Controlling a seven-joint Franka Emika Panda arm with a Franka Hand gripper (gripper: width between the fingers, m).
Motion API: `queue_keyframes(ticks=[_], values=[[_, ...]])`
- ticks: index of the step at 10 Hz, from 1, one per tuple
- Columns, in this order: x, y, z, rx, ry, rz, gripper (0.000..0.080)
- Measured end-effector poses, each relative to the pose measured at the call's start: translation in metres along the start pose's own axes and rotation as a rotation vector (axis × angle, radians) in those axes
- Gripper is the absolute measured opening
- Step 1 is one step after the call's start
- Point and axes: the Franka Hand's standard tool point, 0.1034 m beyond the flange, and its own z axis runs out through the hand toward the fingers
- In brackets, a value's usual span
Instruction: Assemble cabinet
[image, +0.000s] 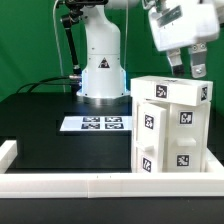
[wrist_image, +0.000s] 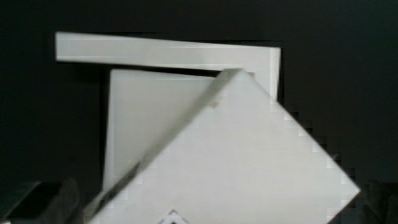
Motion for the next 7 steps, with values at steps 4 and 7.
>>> queue_keyframes(ticks=[4,7], values=[[-0.0064,-0.0013,-0.0028,-0.037,0.009,-0.483,0.0797],[-0.0032,-0.0016,-0.0027,-0.035,0.009,-0.731,0.0797]])
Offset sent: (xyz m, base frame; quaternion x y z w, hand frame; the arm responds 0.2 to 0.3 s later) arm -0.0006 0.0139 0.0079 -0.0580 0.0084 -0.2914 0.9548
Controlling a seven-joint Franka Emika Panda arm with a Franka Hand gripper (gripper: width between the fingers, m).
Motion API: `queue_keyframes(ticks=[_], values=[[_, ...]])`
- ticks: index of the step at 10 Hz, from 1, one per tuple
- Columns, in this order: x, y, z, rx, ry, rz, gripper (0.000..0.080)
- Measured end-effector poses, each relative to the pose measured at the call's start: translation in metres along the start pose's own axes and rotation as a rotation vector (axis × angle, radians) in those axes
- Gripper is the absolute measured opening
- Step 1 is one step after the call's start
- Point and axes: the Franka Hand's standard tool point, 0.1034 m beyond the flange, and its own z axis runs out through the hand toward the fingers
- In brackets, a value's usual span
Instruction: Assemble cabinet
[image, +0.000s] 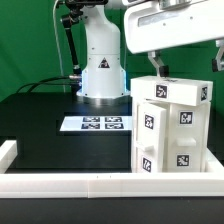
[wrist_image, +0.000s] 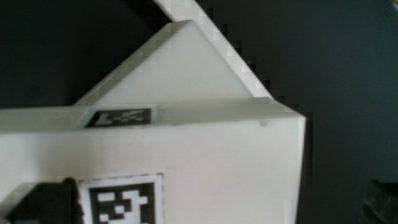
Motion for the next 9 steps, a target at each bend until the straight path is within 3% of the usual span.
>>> queue_keyframes(ticks=[4,9], values=[[0.0011,0.001,-0.0002,-0.001,0.001,-0.282,0.0797],[0.0038,0.0039,-0.0004,-0.055,0.013,-0.905,0.0797]])
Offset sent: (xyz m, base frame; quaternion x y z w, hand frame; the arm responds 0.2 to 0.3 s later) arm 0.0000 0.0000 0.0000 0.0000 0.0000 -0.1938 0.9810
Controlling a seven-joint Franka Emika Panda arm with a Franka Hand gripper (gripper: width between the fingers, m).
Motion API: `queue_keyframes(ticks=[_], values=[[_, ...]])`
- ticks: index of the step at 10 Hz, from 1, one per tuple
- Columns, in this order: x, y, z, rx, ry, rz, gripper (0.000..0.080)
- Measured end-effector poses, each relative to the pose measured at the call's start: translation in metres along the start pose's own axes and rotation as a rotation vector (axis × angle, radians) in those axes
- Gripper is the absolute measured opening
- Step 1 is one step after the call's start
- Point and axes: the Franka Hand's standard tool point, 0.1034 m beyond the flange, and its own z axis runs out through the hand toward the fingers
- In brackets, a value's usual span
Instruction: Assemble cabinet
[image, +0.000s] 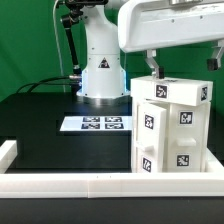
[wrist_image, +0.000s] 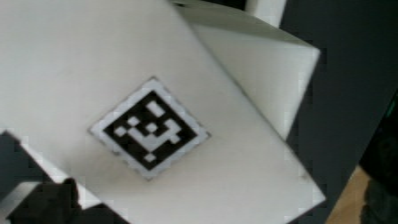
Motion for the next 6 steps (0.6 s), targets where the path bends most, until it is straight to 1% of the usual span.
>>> queue_keyframes(ticks=[4,6], values=[[-0.0066,0.0045,0.0045,0.001,-0.012,-0.243,0.0797],[-0.01,0.0103,0.0072,-0.004,-0.029,-0.363,0.0797]])
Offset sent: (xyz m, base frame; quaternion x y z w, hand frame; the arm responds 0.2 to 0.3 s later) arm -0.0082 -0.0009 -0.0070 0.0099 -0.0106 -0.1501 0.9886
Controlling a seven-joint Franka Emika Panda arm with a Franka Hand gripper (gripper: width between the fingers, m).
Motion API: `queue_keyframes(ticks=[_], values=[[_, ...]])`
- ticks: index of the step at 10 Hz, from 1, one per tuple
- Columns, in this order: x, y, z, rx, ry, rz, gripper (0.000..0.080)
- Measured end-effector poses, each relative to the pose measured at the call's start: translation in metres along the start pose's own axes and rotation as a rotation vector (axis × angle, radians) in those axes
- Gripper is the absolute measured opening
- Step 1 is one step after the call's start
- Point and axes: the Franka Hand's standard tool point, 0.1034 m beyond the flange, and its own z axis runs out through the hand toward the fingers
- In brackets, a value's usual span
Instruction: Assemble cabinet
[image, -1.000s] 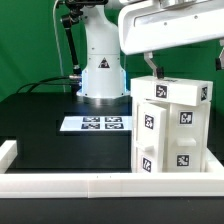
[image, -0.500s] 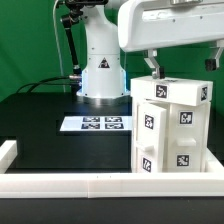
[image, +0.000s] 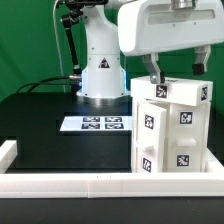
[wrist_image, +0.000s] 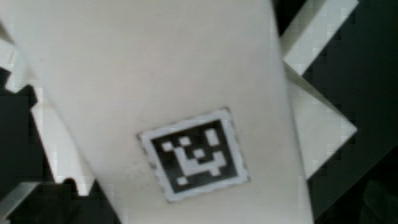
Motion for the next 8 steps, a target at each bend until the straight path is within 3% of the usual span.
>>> queue_keyframes(ticks=[6,8], values=[[-0.011,0.0011,0.0113,0.006,-0.02,0.02,0.0797],[-0.0112,0.0018,0.0112,0.006,-0.02,0.021,0.0556]])
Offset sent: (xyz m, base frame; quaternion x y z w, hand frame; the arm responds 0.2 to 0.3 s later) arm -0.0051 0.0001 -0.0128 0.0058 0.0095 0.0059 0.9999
